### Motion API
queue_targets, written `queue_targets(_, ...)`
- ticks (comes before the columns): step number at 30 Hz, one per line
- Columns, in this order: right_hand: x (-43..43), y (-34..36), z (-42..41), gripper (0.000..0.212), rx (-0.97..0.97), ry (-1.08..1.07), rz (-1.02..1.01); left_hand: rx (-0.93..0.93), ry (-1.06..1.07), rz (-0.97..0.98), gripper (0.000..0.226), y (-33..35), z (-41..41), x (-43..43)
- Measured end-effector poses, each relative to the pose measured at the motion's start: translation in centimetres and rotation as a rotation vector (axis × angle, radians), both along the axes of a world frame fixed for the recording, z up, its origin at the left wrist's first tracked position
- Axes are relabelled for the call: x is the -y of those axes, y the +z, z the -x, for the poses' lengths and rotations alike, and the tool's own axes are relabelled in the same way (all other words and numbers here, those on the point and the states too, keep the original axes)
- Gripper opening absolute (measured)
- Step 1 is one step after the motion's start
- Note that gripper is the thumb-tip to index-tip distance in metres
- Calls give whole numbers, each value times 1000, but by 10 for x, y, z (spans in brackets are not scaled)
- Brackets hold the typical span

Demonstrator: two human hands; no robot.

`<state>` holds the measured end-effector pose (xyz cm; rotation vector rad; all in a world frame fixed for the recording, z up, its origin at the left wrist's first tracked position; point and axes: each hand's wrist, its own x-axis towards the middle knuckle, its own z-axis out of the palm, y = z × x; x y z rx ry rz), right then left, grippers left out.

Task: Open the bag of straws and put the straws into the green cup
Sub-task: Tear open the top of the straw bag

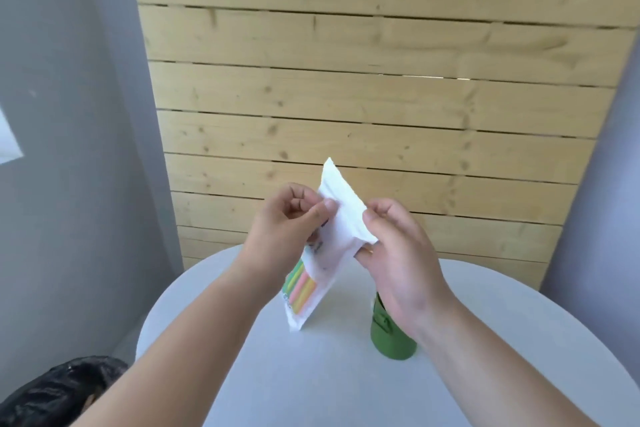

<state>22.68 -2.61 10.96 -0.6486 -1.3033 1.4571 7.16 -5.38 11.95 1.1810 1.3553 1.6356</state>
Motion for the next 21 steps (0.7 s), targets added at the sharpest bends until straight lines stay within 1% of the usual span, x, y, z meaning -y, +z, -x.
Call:
queue_targets(2, 3, -7, 0, 16, 19, 52, 1, 47, -66, 41, 31, -1, -2, 4)
queue_targets(4, 6, -8, -2, 20, 46, 72, -18, 51, -101, 70, 40, 1, -3, 10)
queue_targets(6, 6, -5, -3, 21, 70, 81, -45, 50, -138, 83, 45, 3, -2, 15)
queue_targets(8, 6, -3, -4, 19, 97, 85, -60, 66, -165, 115, 44, 5, -2, 20)
queue_targets(11, 7, -5, -5, 30, 143, 109, -90, 99, -167, 163, 45, 4, -3, 26)
queue_targets(13, 8, -7, -5, 32, 170, 126, -121, 98, -158, 182, 49, 4, -3, 28)
queue_targets(16, 11, -11, -3, 33, 182, 144, -138, 88, -154, 194, 48, 2, 0, 32)
queue_targets(18, 12, -13, -2, 31, 183, 149, -134, 98, -161, 198, 42, 1, 2, 34)
queue_targets(21, 15, -15, -1, 23, 167, 162, -107, 102, -176, 207, 37, -1, 4, 37)
